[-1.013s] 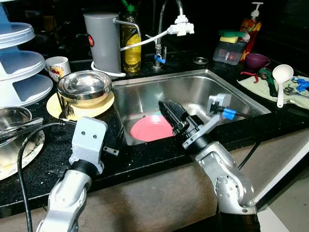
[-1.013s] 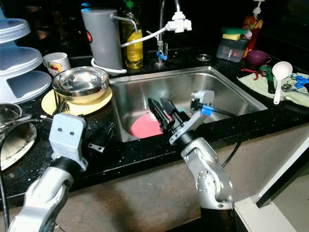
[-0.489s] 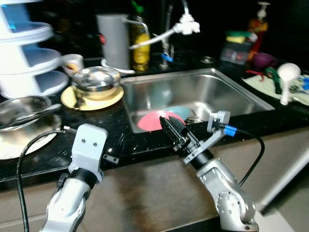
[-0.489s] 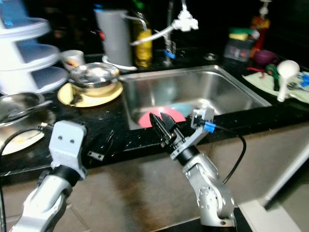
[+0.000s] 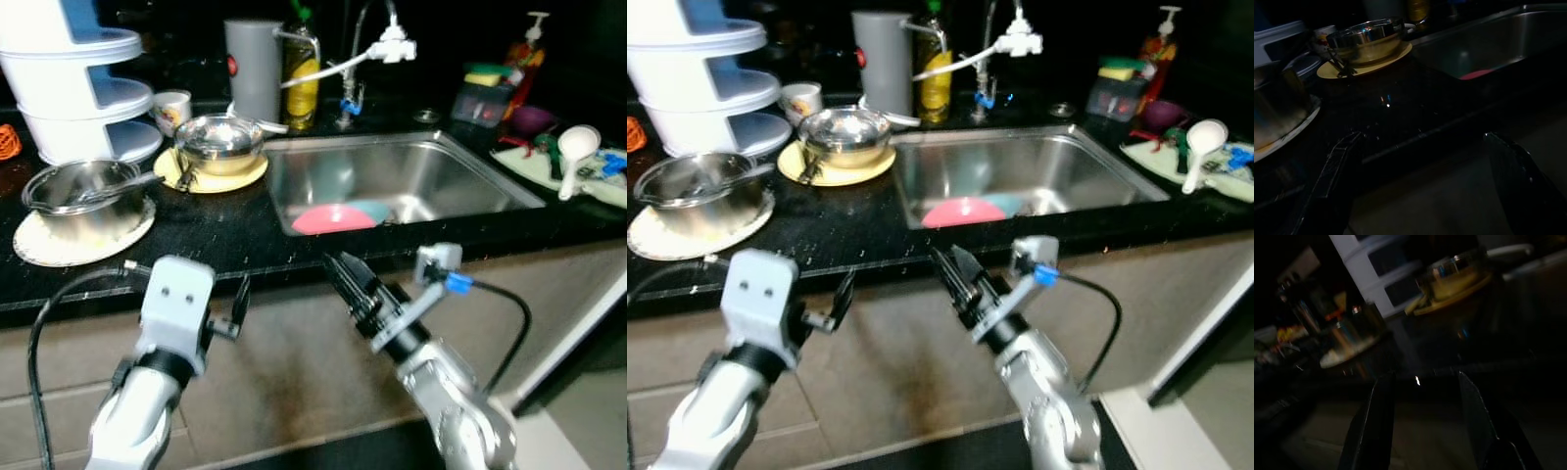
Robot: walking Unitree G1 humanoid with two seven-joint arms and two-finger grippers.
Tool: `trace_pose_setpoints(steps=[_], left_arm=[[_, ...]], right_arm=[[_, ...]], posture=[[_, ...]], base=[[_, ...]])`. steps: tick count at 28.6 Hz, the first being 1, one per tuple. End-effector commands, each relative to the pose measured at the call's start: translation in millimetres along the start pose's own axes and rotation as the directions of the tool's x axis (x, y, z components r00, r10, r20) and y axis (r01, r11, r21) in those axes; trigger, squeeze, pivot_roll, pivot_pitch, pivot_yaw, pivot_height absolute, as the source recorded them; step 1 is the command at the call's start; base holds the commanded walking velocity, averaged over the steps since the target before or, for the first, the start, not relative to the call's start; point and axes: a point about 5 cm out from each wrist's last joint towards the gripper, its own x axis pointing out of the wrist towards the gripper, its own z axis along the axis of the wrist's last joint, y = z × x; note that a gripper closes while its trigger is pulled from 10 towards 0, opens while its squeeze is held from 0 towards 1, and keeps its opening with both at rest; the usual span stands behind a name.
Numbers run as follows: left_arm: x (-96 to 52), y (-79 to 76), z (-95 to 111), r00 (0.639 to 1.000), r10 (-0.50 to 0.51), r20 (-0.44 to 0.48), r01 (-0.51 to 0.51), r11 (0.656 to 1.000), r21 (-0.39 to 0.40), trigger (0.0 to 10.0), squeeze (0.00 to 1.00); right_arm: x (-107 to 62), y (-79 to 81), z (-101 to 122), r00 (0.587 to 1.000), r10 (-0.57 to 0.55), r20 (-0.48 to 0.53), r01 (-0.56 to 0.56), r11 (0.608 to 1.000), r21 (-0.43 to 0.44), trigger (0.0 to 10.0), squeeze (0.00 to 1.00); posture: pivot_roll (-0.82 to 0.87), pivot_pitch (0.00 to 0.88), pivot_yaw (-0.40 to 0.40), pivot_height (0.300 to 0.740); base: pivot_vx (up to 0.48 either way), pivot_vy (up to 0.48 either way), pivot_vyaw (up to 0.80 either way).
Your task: Kitchen organization
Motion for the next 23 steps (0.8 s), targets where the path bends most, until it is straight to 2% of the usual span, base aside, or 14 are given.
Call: trace_pose_setpoints(steps=[1,4,5,11,12,14,16,17,18,19,21,23], left_arm=[[-2.6,-0.8,-1,1.0,0.002,-0.009,-0.002,1.0,0.007,10.0,0.0],[-3.6,-0.6,-2,1.0,0.005,-0.014,-0.005,1.0,0.006,10.0,0.0],[-4.4,-0.1,-3,1.0,0.015,-0.02,-0.015,1.0,-0.015,10.0,0.0],[-0.9,-3.8,4,1.0,-0.007,0.006,0.007,0.999,-0.035,10.0,0.0],[0.2,-1.6,-1,1.0,-0.001,-0.005,0.001,1.0,-0.026,10.0,0.0],[3.3,0.9,-7,1.0,0.005,-0.03,-0.005,1.0,-0.009,10.0,0.0],[8.7,0.9,-15,0.999,0.002,-0.053,-0.002,1.0,0.005,10.0,0.0],[8.7,0.9,-15,0.999,0.002,-0.053,-0.002,1.0,0.005,10.0,0.0],[13.5,-1.8,-22,0.997,-0.009,-0.082,0.01,1.0,0.016,10.0,0.0],[15.2,-2.8,-25,0.995,-0.011,-0.096,0.013,1.0,0.019,10.0,0.0],[16.1,-3.4,-27,0.994,-0.011,-0.105,0.014,1.0,0.021,10.0,0.0],[16.1,-5.4,-49,0.979,-0.011,-0.203,0.015,1.0,0.017,10.0,0.0]], right_arm=[[-4.6,-0.4,0,1.0,-0.007,-0.019,0.006,0.999,-0.041,10.0,0.0],[-7.2,-1.4,-2,0.999,-0.012,-0.032,0.01,0.998,-0.056,10.0,0.0],[-13.4,-5.3,-5,0.998,-0.041,-0.05,0.037,0.997,-0.069,10.0,0.0],[-17.7,-12.3,-8,0.992,-0.115,-0.059,0.109,0.989,-0.097,10.0,0.0],[-20.6,-24.3,-7,0.977,-0.205,-0.053,0.197,0.972,-0.129,10.0,0.0],[-23.6,-36.3,-5,0.955,-0.295,-0.038,0.286,0.946,-0.156,10.0,0.0],[-28.4,-50.4,-7,0.911,-0.41,-0.046,0.393,0.895,-0.212,10.0,0.0],[-28.4,-50.4,-7,0.911,-0.41,-0.046,0.393,0.895,-0.212,10.0,0.0],[-33.6,-58.1,-9,0.881,-0.471,-0.055,0.439,0.855,-0.277,10.0,0.0],[-35.4,-60.3,-9,0.871,-0.487,-0.06,0.447,0.839,-0.31,10.0,0.0],[-36.6,-61.7,-10,0.865,-0.497,-0.065,0.451,0.829,-0.332,10.0,0.0],[-42.6,-70.5,-11,0.828,-0.556,-0.069,0.493,0.782,-0.382,10.0,0.0]], posture=[[0.08,0.0,-0.036,0.74],[0.07,0.0,-0.034,0.74],[0.07,0.0,-0.031,0.74],[0.08,0.0,-0.028,0.74],[0.08,0.0,-0.024,0.74],[0.07,0.0,-0.017,0.74],[0.06,0.0,-0.009,0.74],[0.06,0.0,-0.009,0.74],[0.05,0.0,-0.009,0.74],[0.05,0.0,-0.009,0.74],[0.05,0.0,-0.009,0.74],[0.05,0.0,-0.029,0.74]], base=[[-0.266,0.0,0.0],[-0.266,0.0,0.0],[-0.266,0.0,0.0],[-0.266,0.0,0.0],[-0.259,0.0,0.0],[-0.122,0.0,0.0],[0.0,0.0,0.0],[0.0,0.0,0.0],[0.0,0.0,0.0],[0.0,0.0,0.0],[0.0,0.0,0.0],[0.0,0.0,0.0]])
